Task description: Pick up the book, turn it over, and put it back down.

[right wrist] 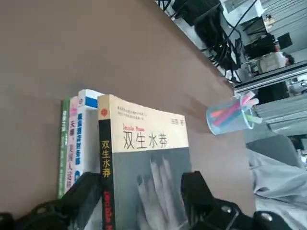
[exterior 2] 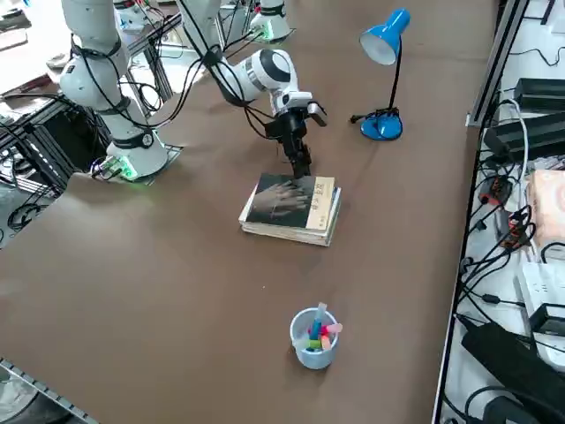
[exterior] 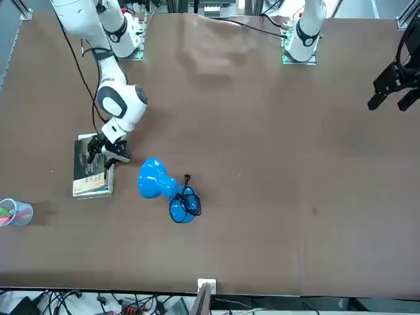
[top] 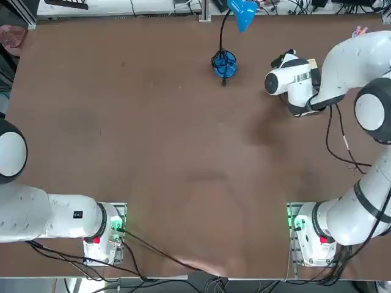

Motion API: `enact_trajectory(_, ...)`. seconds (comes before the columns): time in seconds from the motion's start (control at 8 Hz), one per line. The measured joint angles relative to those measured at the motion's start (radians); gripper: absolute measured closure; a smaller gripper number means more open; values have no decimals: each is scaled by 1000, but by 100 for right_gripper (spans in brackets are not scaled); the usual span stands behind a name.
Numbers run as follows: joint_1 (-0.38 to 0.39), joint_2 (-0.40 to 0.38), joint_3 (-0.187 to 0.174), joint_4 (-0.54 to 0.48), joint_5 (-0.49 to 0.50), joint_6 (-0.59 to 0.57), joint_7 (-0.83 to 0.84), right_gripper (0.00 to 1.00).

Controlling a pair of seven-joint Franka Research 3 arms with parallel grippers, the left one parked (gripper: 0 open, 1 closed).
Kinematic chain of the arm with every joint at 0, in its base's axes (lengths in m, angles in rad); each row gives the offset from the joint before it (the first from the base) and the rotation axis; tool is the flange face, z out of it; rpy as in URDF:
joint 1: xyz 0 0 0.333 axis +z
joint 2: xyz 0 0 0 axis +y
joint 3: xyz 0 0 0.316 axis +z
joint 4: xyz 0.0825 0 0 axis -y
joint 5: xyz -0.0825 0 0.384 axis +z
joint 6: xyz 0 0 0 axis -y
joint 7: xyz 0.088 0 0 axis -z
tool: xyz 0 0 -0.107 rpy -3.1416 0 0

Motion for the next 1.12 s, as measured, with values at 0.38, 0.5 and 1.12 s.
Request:
enact_trajectory(0.38,-68,-46,-1,0,0,176,17,0)
enact_trajectory(0.5,-100,-63,-2,-4,0,255,20,0)
enact_trajectory(1.12,-192,-101,-2,13,77,499,-8,0)
